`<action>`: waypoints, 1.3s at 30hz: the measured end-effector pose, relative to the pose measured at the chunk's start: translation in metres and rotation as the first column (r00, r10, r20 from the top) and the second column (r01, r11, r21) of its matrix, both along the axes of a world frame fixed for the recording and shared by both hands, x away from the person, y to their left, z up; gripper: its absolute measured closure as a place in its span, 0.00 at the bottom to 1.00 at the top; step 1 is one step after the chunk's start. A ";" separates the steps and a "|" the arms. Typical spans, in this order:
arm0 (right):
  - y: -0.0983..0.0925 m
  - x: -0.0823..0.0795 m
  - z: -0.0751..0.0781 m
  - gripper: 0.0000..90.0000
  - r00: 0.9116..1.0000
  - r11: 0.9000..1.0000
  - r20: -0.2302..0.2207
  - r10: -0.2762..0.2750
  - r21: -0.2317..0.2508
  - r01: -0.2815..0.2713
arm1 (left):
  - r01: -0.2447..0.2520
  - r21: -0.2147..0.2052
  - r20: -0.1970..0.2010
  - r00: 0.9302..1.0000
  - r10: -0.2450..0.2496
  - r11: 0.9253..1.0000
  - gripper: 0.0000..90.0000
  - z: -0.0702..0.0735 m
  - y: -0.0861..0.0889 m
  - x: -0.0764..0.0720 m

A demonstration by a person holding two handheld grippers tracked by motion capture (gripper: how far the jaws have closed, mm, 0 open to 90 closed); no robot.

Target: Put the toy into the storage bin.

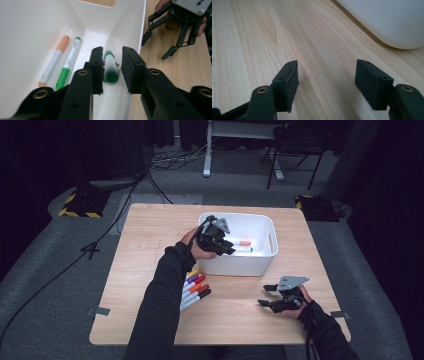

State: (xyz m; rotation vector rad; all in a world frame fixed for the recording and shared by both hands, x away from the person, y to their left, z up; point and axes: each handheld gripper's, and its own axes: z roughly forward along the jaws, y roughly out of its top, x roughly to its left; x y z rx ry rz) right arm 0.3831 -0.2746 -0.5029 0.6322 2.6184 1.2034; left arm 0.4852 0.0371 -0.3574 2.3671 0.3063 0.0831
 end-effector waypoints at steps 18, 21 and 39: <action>0.000 0.000 0.000 0.39 1.000 1.000 0.001 0.002 0.000 -0.002 | -0.098 0.002 0.074 0.993 0.097 0.995 0.50 0.002 0.001 -0.005; 0.000 0.000 0.000 0.39 1.000 1.000 0.000 0.001 0.000 -0.001 | -0.110 -0.001 0.073 0.991 0.110 0.994 0.46 0.003 0.005 -0.005; 0.000 0.000 0.000 0.39 1.000 1.000 0.003 0.002 0.001 -0.002 | -0.301 -0.038 0.149 0.941 0.303 0.953 0.21 0.009 0.045 -0.021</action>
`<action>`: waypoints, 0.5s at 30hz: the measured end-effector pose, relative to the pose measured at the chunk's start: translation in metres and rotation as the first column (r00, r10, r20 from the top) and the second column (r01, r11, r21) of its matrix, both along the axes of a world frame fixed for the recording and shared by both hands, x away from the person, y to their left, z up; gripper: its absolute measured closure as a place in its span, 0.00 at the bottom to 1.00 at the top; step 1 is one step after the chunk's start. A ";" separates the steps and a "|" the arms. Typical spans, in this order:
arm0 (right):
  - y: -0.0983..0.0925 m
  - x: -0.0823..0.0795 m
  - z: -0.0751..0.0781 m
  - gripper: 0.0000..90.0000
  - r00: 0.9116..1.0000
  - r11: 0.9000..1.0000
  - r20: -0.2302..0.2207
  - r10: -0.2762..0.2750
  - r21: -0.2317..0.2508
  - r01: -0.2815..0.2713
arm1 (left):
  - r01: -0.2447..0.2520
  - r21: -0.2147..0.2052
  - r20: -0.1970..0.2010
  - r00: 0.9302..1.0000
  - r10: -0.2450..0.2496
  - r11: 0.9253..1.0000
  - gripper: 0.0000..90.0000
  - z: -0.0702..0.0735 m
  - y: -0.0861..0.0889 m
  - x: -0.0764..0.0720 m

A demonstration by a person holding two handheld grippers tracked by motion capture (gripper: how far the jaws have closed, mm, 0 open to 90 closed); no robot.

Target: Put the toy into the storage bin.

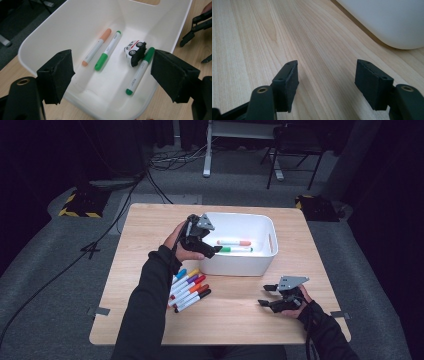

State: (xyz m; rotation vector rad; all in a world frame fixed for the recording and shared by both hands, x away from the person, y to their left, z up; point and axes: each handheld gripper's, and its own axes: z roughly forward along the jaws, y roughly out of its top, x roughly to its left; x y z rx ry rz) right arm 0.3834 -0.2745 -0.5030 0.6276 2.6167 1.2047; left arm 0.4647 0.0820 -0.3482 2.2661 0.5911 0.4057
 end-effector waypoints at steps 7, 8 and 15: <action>0.000 0.000 0.000 0.39 1.000 1.000 0.002 -0.001 0.000 0.001 | -0.058 -0.027 0.037 0.998 0.059 0.998 0.21 0.000 0.026 -0.012; 0.000 0.000 0.000 0.39 1.000 1.000 0.002 -0.001 0.000 0.001 | -0.066 -0.035 0.039 0.997 0.067 0.997 0.21 -0.001 0.029 -0.013; 0.000 0.000 0.000 0.39 1.000 1.000 0.002 -0.004 -0.001 0.004 | -0.111 -0.065 0.054 0.992 0.114 0.992 0.20 -0.005 0.049 -0.022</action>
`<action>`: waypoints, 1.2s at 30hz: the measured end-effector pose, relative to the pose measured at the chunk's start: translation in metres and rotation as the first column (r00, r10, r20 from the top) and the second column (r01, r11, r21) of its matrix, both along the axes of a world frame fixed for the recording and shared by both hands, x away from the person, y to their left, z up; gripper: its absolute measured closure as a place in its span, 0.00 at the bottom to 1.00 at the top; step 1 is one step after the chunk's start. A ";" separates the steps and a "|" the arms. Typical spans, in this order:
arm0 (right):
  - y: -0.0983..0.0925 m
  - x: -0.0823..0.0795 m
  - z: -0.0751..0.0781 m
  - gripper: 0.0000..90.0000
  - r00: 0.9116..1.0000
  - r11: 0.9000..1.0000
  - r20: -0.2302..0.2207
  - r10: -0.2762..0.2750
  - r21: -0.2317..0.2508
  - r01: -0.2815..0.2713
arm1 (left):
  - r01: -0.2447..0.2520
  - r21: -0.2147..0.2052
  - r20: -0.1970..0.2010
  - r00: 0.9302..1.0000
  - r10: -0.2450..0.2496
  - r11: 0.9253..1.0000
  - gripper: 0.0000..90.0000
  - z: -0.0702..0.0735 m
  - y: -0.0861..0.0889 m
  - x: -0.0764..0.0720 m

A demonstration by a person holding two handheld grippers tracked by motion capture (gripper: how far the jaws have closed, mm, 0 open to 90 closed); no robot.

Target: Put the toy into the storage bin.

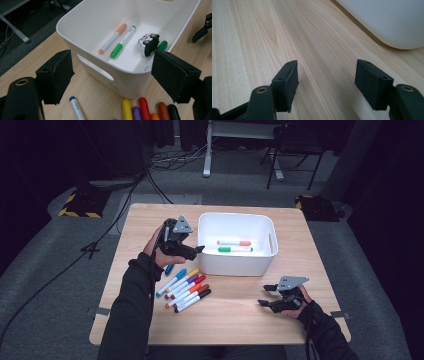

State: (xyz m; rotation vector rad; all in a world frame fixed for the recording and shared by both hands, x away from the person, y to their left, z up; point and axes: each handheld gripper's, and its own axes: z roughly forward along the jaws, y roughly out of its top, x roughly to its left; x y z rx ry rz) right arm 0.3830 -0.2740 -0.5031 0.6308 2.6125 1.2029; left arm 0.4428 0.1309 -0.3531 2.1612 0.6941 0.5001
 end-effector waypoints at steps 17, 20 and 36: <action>0.000 0.000 0.000 0.39 1.000 1.000 0.000 0.000 0.000 0.000 | -0.051 0.036 -0.047 0.997 0.053 0.998 0.20 -0.039 0.031 -0.006; 0.000 0.000 0.000 0.39 1.000 1.000 0.000 0.000 0.001 0.000 | -0.061 0.040 -0.055 0.996 0.063 0.997 0.21 -0.046 0.034 -0.006; 0.000 0.000 0.000 0.39 1.000 1.000 0.000 0.000 0.000 0.000 | -0.172 0.085 -0.082 0.981 0.179 0.981 0.22 -0.089 0.049 -0.009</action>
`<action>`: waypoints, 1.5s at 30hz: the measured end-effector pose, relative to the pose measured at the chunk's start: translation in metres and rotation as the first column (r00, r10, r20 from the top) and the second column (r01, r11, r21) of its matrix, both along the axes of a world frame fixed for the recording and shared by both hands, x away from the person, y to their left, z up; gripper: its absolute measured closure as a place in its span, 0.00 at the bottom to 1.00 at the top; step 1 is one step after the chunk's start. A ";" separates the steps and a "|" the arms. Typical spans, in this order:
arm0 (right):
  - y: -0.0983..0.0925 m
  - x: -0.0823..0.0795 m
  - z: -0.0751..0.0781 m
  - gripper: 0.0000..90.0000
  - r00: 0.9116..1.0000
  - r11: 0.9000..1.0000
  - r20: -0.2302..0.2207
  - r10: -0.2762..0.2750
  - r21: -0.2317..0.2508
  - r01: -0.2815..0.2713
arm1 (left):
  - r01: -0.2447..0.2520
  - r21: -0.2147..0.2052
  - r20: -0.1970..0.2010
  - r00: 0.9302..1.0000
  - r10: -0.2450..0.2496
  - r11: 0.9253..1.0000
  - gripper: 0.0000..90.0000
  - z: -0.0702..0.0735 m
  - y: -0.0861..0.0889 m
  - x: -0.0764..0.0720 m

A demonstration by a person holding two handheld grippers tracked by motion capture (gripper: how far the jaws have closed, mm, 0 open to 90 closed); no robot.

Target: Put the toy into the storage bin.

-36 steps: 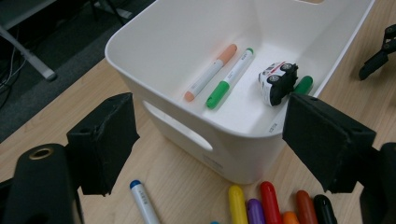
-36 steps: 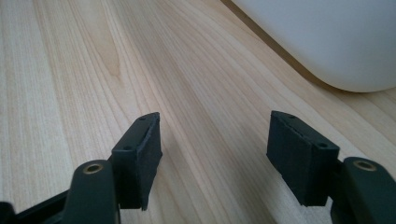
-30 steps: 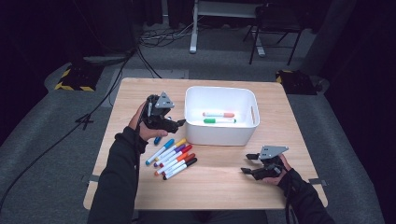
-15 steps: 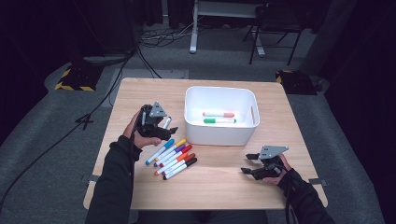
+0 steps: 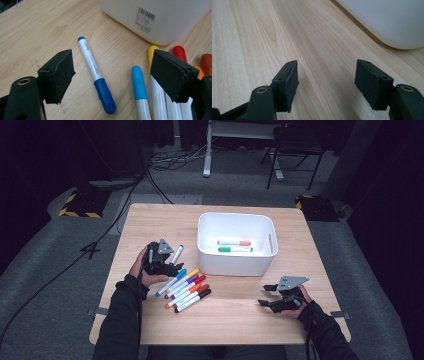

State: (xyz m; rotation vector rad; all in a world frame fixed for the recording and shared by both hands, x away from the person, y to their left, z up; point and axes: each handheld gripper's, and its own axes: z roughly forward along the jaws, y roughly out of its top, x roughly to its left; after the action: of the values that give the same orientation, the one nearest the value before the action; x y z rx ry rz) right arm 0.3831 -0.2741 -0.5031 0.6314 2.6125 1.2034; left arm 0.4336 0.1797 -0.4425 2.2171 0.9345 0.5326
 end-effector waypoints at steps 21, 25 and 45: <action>0.000 0.000 0.000 0.39 1.000 1.000 0.000 0.001 0.000 -0.001 | -0.126 0.019 -0.081 0.989 0.127 0.992 0.31 -0.039 0.011 0.004; 0.000 0.000 0.000 0.39 1.000 1.000 0.000 0.001 0.000 -0.001 | -0.149 0.030 -0.084 0.985 0.151 0.988 0.34 -0.043 0.012 0.006; 0.000 0.000 0.000 0.39 1.000 1.000 0.001 0.005 -0.001 -0.005 | -0.150 -0.069 -0.103 0.984 0.143 0.986 0.69 -0.054 0.019 0.001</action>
State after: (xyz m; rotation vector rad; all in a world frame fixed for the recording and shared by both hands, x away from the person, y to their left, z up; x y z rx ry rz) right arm 0.3835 -0.2746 -0.5030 0.6253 2.6154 1.2032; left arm 0.4343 0.1988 -0.4968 2.1331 1.1570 0.4499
